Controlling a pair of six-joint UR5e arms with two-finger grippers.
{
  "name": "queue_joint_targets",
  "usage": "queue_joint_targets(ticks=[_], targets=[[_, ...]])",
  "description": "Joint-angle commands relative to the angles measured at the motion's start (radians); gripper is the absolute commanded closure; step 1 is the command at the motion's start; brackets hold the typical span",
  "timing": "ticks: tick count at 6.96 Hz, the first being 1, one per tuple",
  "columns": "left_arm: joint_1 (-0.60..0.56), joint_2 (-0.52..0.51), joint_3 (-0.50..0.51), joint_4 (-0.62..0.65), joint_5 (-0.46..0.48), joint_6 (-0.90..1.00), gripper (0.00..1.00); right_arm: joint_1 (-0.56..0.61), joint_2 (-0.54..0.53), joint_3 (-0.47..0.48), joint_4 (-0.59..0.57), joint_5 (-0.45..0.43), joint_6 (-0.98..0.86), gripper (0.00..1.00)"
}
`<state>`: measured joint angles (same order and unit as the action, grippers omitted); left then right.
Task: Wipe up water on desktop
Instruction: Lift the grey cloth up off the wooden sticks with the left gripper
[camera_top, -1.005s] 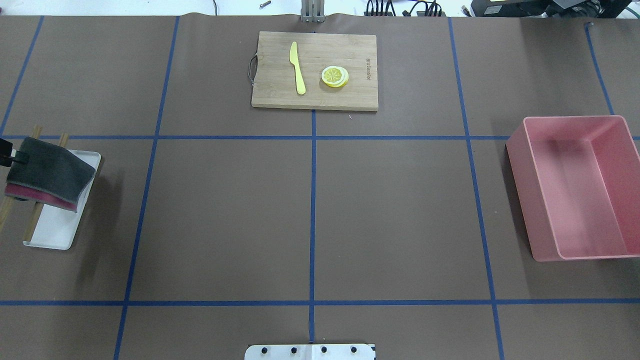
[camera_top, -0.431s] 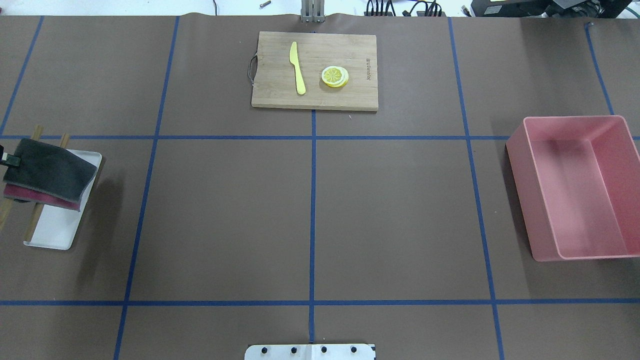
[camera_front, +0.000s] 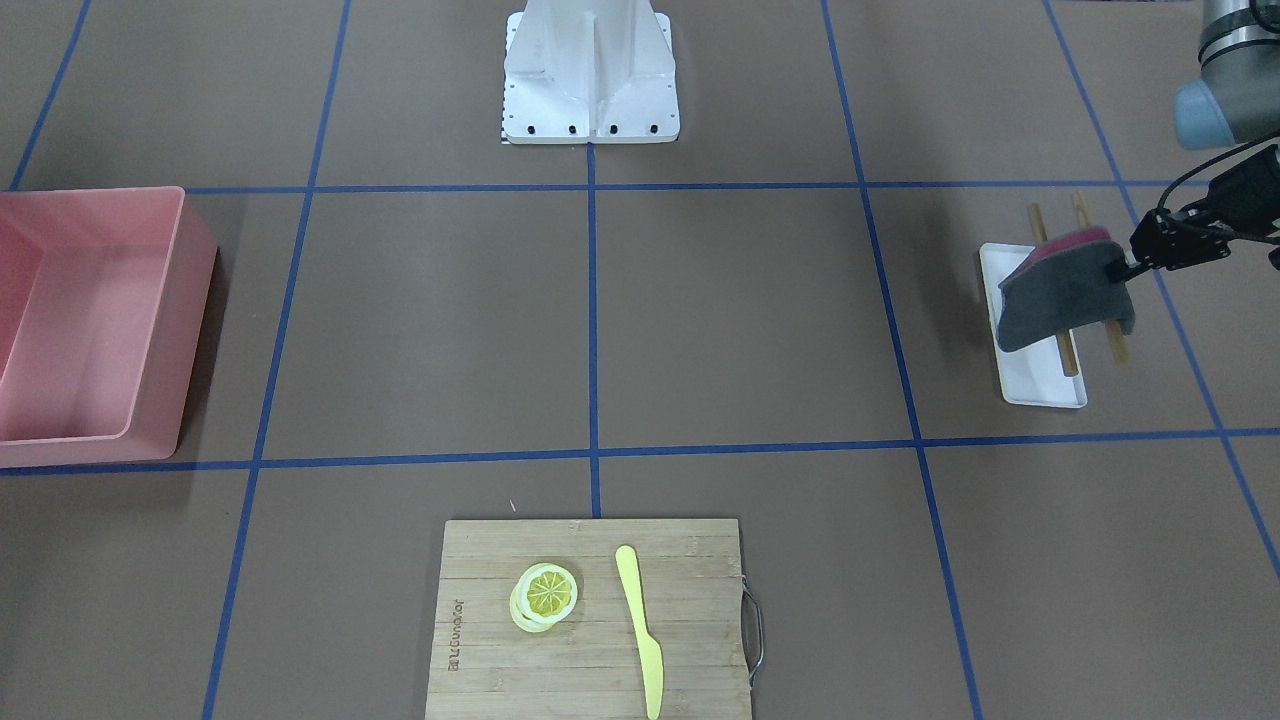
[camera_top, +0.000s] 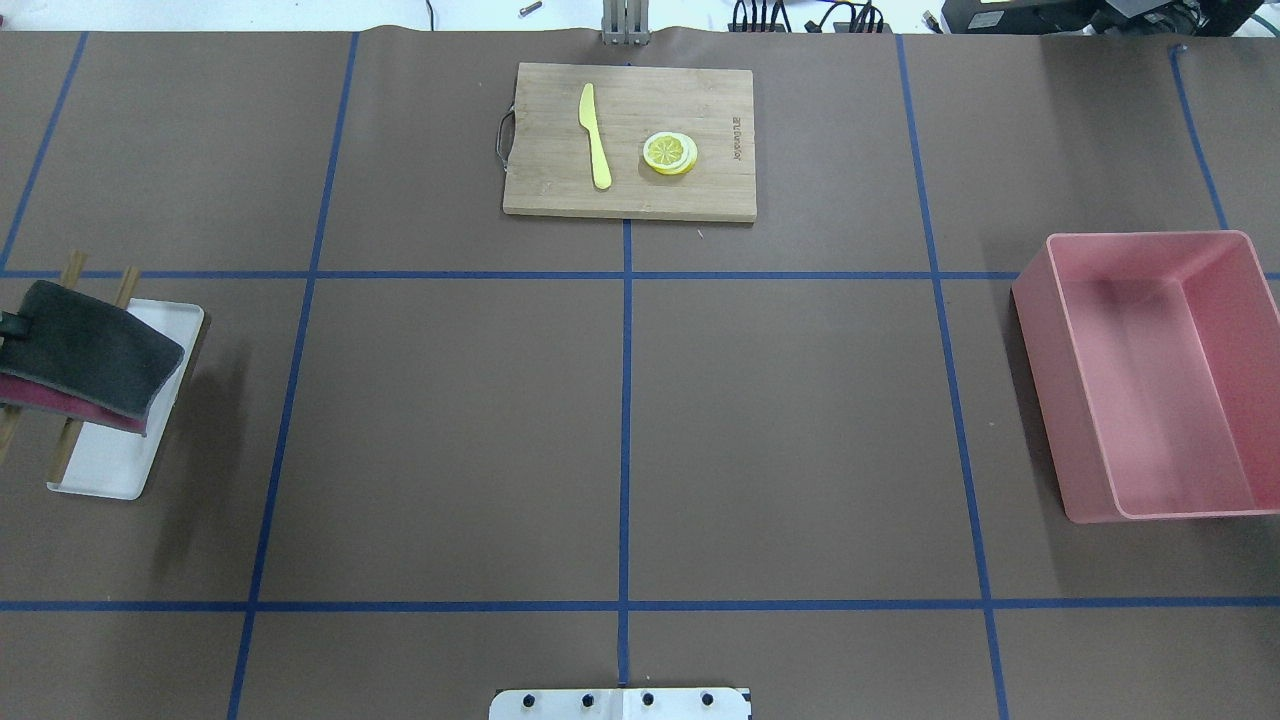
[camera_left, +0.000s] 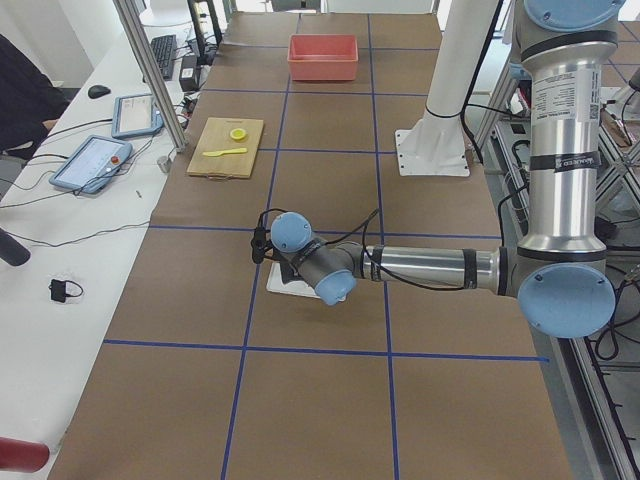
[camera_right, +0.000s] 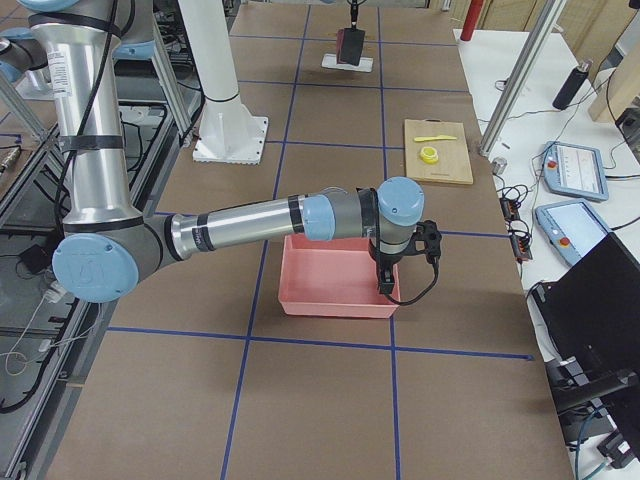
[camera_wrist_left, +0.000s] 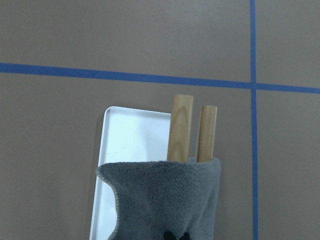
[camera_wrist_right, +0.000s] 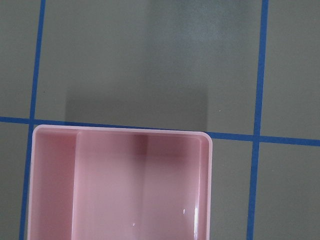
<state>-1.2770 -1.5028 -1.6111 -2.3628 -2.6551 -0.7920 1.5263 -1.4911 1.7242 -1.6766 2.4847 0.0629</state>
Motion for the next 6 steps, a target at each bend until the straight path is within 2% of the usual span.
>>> queue_joint_targets(ticks=[1, 2, 3, 5, 6], targets=[[-0.105, -0.016, -0.007, 0.037, -0.107, -0.001, 1.00, 0.000, 0.000, 0.000, 0.000, 0.002, -0.001, 0.00], [-0.131, -0.045, -0.024, 0.098, -0.150, -0.003, 1.00, 0.000, 0.002, 0.003, 0.002, 0.002, -0.003, 0.00], [-0.140, -0.094, -0.059, 0.172, -0.155, -0.083, 1.00, -0.009, 0.003, 0.009, 0.006, 0.003, -0.018, 0.00], [-0.137, -0.259, -0.069, 0.178, -0.128, -0.466, 1.00, -0.027, -0.017, -0.001, 0.166, 0.003, -0.005, 0.00], [-0.115, -0.317, -0.072, 0.178, -0.070, -0.612, 1.00, -0.035, -0.017, 0.000, 0.173, 0.009, -0.009, 0.00]])
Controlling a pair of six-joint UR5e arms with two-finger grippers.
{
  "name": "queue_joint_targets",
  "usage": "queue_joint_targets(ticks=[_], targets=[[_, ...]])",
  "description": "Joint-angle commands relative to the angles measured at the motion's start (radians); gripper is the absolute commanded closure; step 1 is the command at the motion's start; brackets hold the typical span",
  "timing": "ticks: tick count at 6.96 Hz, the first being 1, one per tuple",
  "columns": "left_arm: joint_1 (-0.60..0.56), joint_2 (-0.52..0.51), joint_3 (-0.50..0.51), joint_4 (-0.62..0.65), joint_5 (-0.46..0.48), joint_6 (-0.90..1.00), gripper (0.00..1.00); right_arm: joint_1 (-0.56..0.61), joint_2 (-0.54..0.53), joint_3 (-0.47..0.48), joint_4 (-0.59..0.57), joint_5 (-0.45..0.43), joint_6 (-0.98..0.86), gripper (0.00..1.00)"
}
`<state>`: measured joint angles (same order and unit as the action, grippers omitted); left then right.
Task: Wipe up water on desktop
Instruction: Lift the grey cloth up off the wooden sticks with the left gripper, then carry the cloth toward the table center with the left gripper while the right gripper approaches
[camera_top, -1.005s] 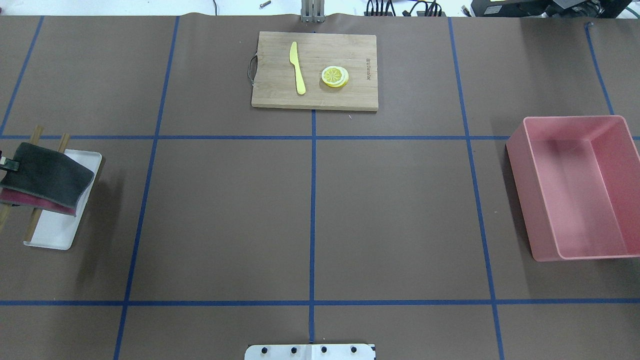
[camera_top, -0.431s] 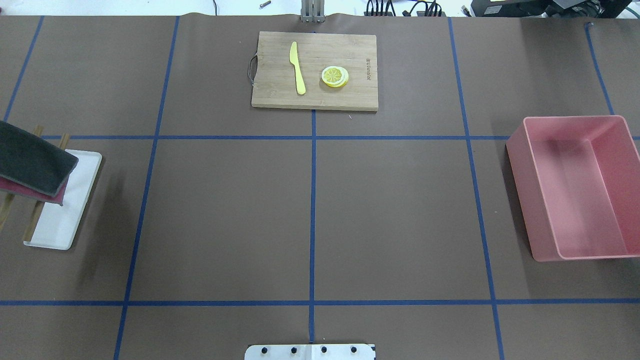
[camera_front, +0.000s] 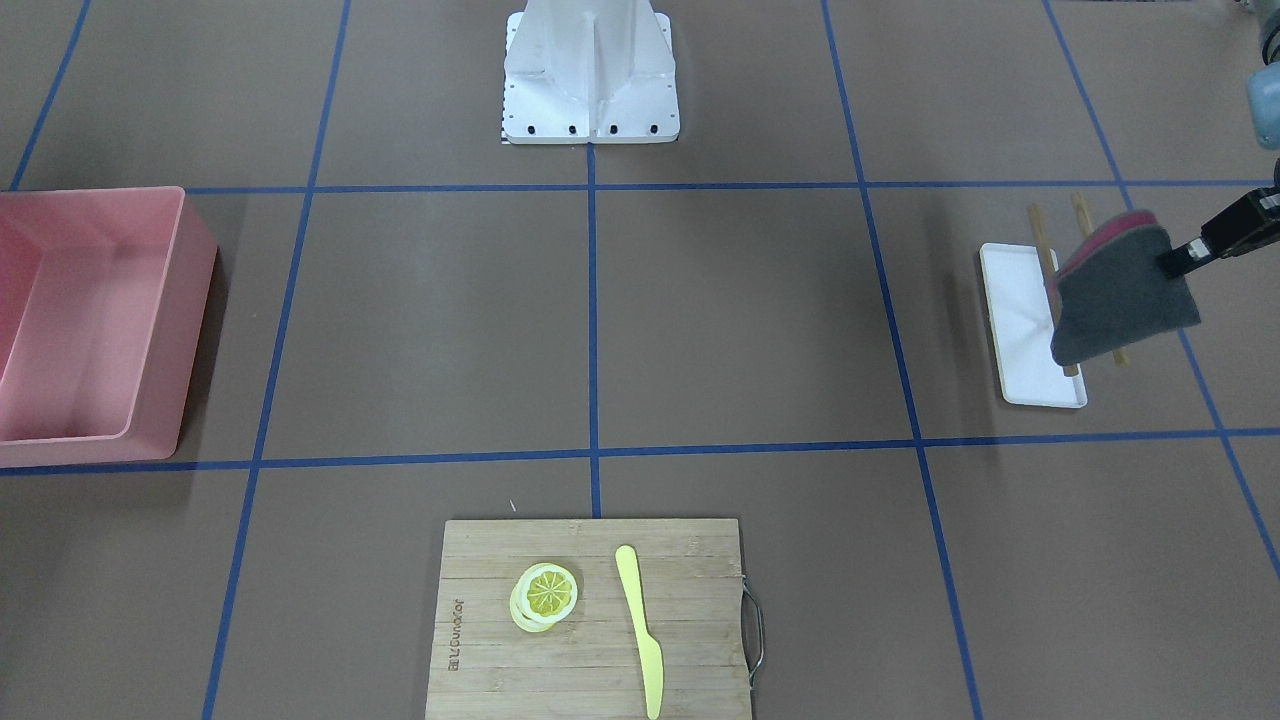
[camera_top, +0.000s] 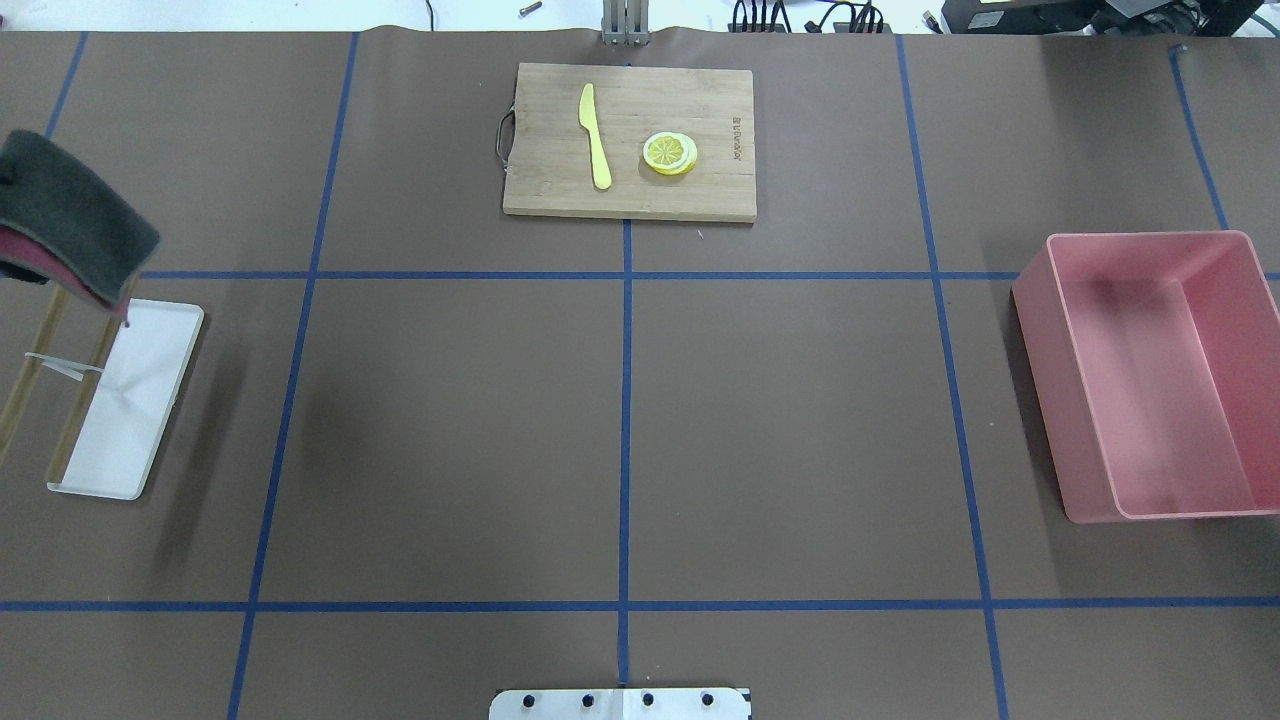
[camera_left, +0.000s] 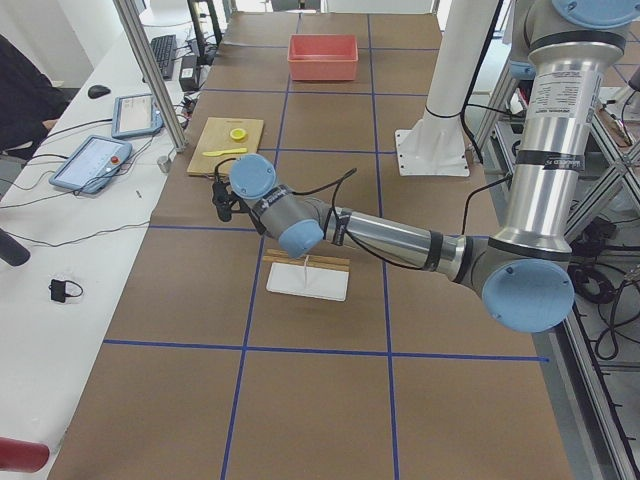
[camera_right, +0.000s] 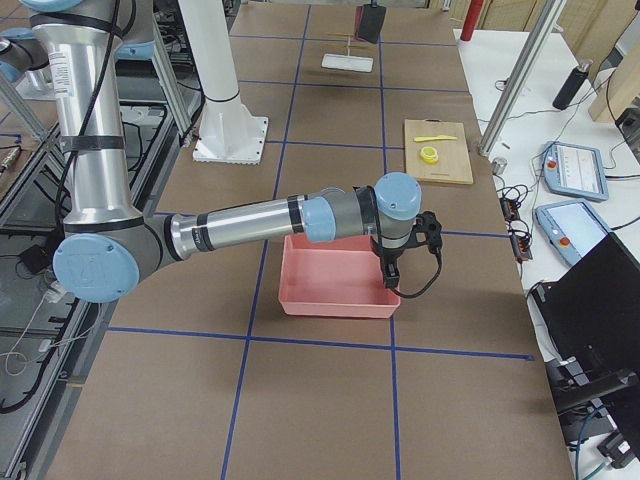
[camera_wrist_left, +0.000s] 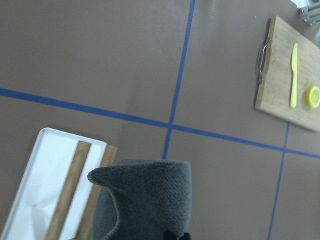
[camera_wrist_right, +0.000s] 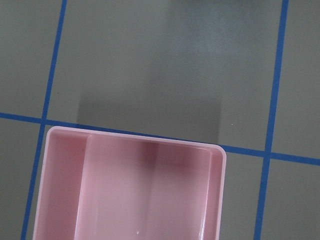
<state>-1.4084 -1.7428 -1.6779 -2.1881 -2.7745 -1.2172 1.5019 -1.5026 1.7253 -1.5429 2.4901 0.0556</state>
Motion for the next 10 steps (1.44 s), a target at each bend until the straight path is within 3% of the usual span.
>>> queue_joint_targets(ticks=[1, 2, 3, 4, 6, 7, 9, 10], targets=[[0.078, -0.124, -0.006, 0.002, 0.111, -0.302, 1.00, -0.029, -0.001, 0.005, 0.084, 0.035, 0.000, 0.00], [0.151, -0.173, -0.005, 0.002, 0.195, -0.417, 1.00, -0.046, -0.002, 0.010, 0.134, 0.088, 0.009, 0.00], [0.225, -0.226, -0.005, 0.002, 0.282, -0.532, 1.00, -0.072, 0.001, 0.022, 0.226, 0.075, 0.013, 0.00], [0.297, -0.277, -0.005, 0.004, 0.367, -0.645, 1.00, -0.112, 0.013, 0.028, 0.332, 0.032, 0.029, 0.00], [0.411, -0.360, -0.002, 0.010, 0.491, -0.819, 1.00, -0.225, 0.144, 0.037, 0.411, -0.034, 0.223, 0.00], [0.439, -0.403, -0.003, 0.055, 0.530, -0.859, 1.00, -0.308, 0.210, 0.065, 0.411, -0.089, 0.318, 0.00], [0.479, -0.506, -0.012, 0.197, 0.559, -0.907, 1.00, -0.533, 0.284, 0.164, 0.403, -0.325, 0.490, 0.00], [0.517, -0.529, -0.028, 0.206, 0.602, -0.944, 1.00, -0.621, 0.306, 0.192, 0.403, -0.391, 0.559, 0.00]])
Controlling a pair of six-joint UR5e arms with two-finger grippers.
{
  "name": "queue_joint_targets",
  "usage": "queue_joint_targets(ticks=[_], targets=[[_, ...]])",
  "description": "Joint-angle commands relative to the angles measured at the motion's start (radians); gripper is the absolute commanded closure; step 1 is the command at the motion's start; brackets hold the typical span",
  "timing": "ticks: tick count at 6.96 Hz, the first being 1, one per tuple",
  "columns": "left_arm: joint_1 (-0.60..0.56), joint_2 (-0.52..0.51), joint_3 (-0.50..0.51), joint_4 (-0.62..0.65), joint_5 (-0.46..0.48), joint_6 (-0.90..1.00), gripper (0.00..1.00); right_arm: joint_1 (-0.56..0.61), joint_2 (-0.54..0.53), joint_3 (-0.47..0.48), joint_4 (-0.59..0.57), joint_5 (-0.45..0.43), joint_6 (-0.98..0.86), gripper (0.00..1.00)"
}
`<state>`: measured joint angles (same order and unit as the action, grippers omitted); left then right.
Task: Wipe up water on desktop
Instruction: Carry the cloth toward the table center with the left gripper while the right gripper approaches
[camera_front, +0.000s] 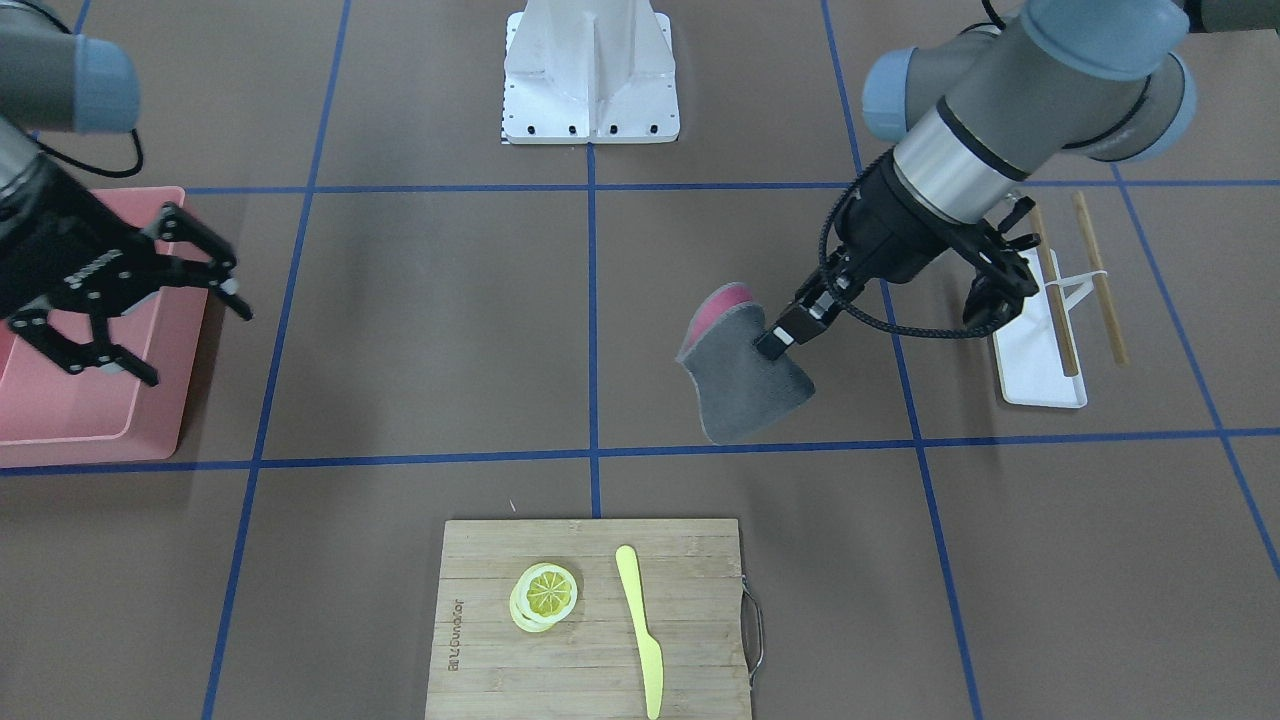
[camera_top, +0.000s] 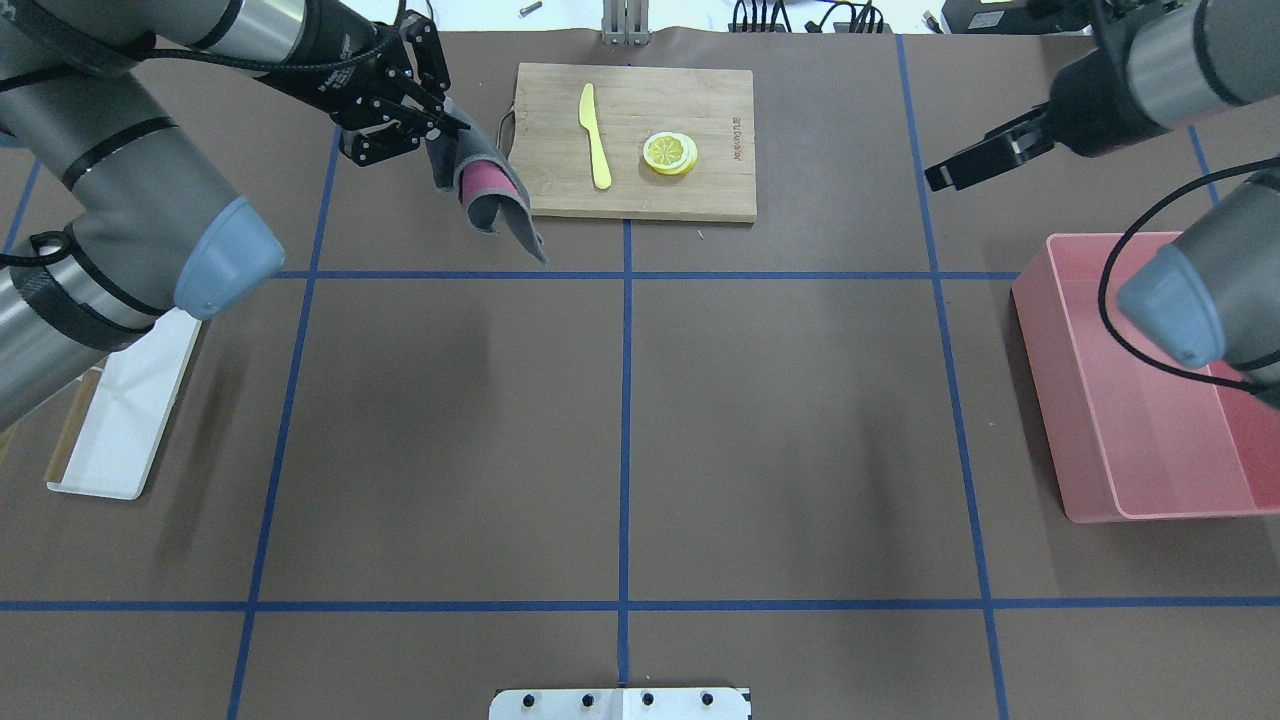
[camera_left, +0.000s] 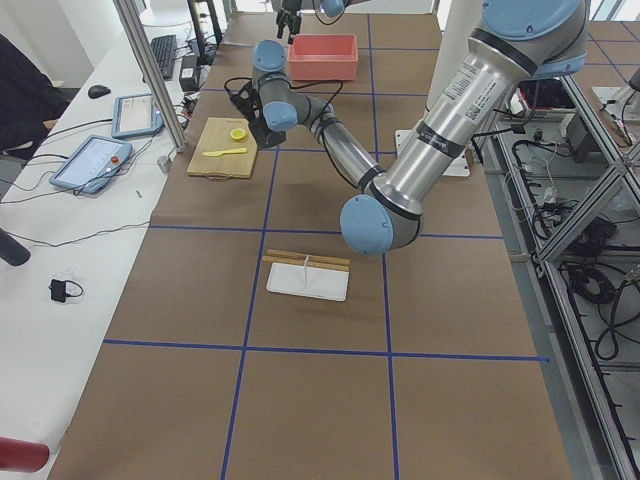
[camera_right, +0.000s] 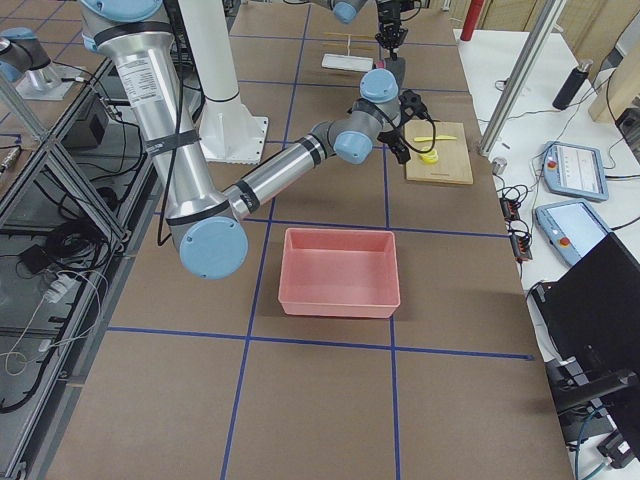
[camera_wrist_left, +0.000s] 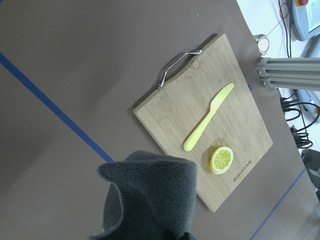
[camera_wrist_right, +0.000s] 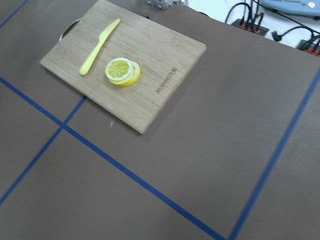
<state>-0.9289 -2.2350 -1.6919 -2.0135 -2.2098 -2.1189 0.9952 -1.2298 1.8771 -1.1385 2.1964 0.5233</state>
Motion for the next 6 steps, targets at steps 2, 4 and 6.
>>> queue_joint_targets(ticks=[2, 4, 6], targets=[[0.125, -0.121, -0.012, 0.120, 0.123, -0.093, 1.00, -0.270, 0.045, 0.086, -0.001, -0.237, 0.096, 0.00], [0.197, -0.146, -0.005, 0.125, 0.185, -0.128, 1.00, -0.354, 0.095, 0.088, 0.000, -0.321, 0.096, 0.00], [0.205, -0.166, 0.003, 0.125, 0.191, -0.156, 1.00, -0.398, 0.101, 0.092, 0.002, -0.372, 0.095, 0.00]])
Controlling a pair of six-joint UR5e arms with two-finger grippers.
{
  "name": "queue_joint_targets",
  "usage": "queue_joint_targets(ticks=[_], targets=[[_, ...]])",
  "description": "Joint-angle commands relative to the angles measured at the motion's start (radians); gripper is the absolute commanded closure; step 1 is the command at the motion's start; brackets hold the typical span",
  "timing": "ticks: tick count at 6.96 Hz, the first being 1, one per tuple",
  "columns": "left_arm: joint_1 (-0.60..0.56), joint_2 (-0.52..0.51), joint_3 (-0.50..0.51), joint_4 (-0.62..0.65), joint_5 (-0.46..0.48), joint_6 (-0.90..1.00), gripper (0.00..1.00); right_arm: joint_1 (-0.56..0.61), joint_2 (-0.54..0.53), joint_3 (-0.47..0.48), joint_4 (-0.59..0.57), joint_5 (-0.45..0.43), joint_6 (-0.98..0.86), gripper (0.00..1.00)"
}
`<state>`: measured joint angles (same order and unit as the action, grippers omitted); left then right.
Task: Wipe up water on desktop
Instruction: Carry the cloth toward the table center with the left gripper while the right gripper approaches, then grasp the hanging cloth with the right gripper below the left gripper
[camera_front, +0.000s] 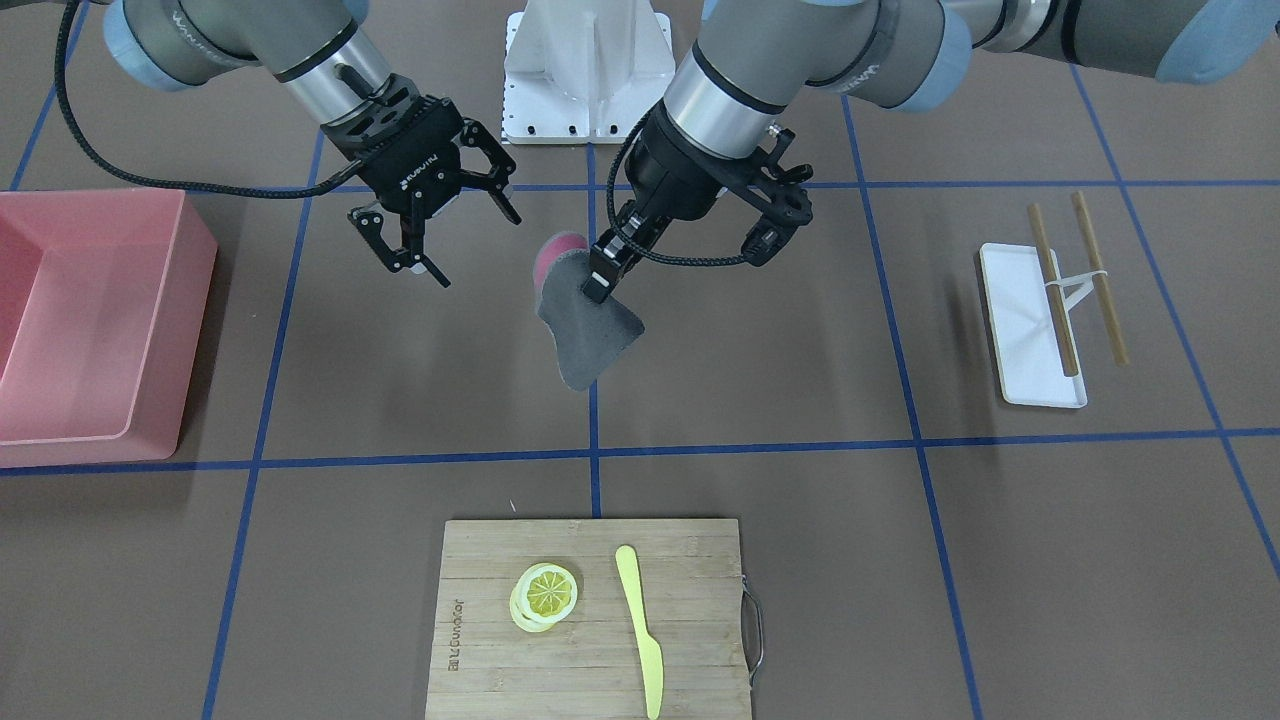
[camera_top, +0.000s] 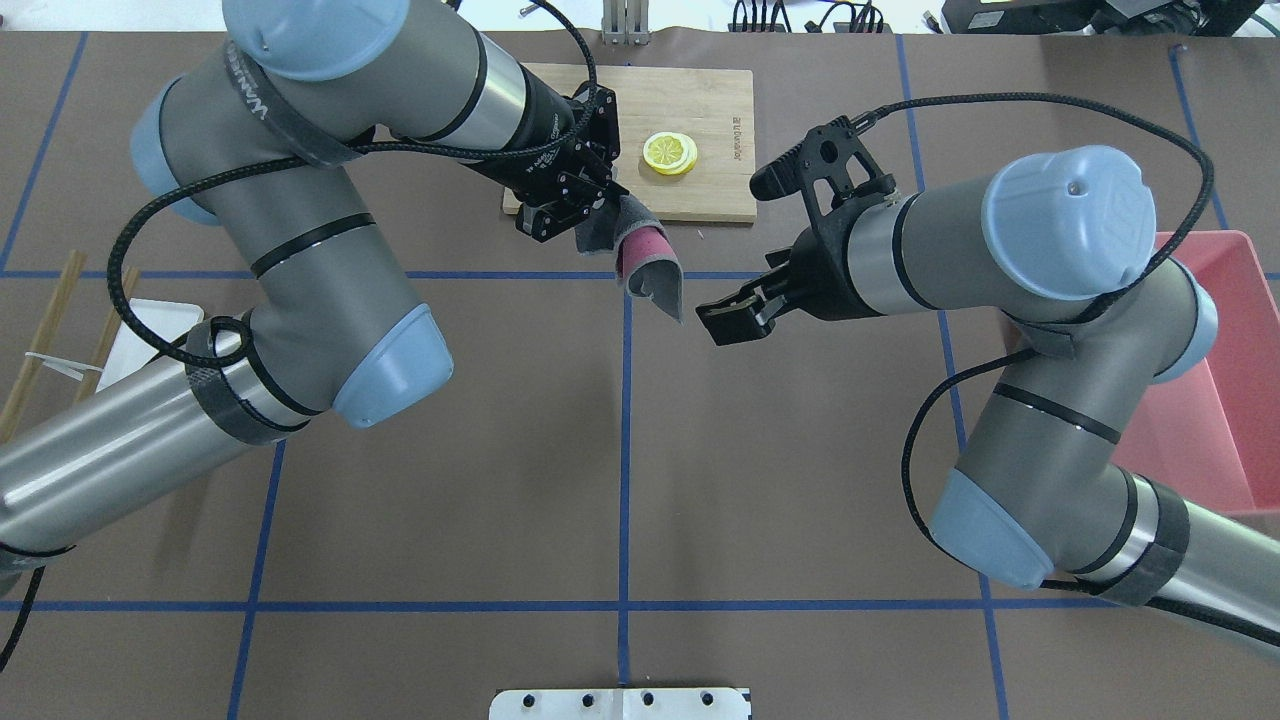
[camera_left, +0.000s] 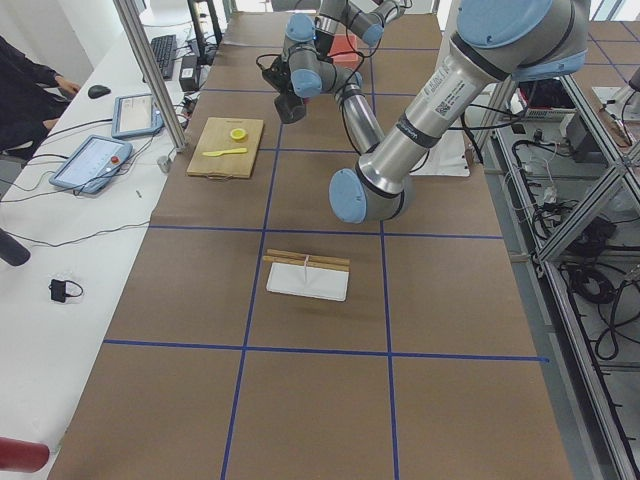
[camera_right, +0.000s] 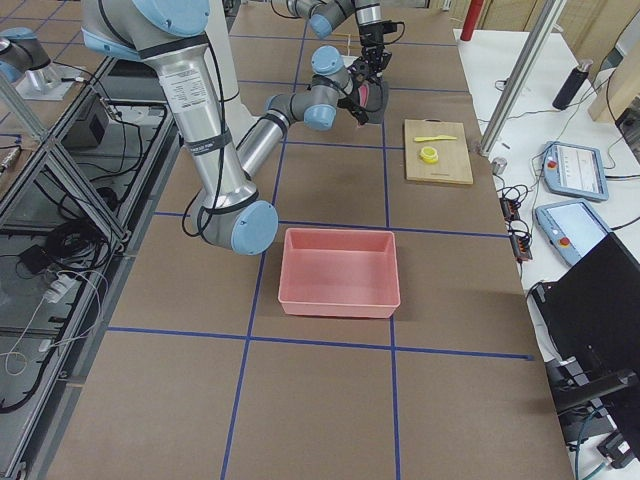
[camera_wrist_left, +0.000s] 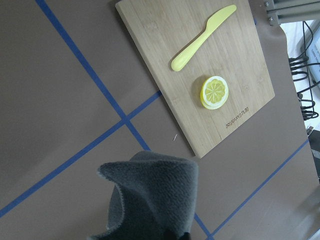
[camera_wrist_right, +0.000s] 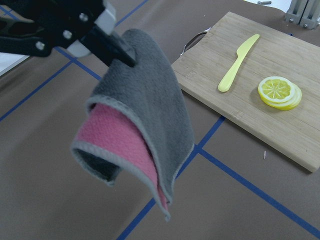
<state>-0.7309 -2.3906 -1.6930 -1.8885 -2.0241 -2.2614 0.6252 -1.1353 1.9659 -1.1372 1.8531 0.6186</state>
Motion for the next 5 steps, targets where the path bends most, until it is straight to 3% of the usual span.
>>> queue_joint_targets(ticks=[1, 5], targets=[[0.013, -0.015, 0.004, 0.002, 0.005, -0.015, 1.00, -0.041, 0.008, 0.005, 0.002, -0.046, -0.008, 0.00], [0.048, -0.018, 0.003, -0.001, 0.004, -0.035, 1.00, -0.068, 0.008, 0.005, 0.005, -0.075, -0.010, 0.12]])
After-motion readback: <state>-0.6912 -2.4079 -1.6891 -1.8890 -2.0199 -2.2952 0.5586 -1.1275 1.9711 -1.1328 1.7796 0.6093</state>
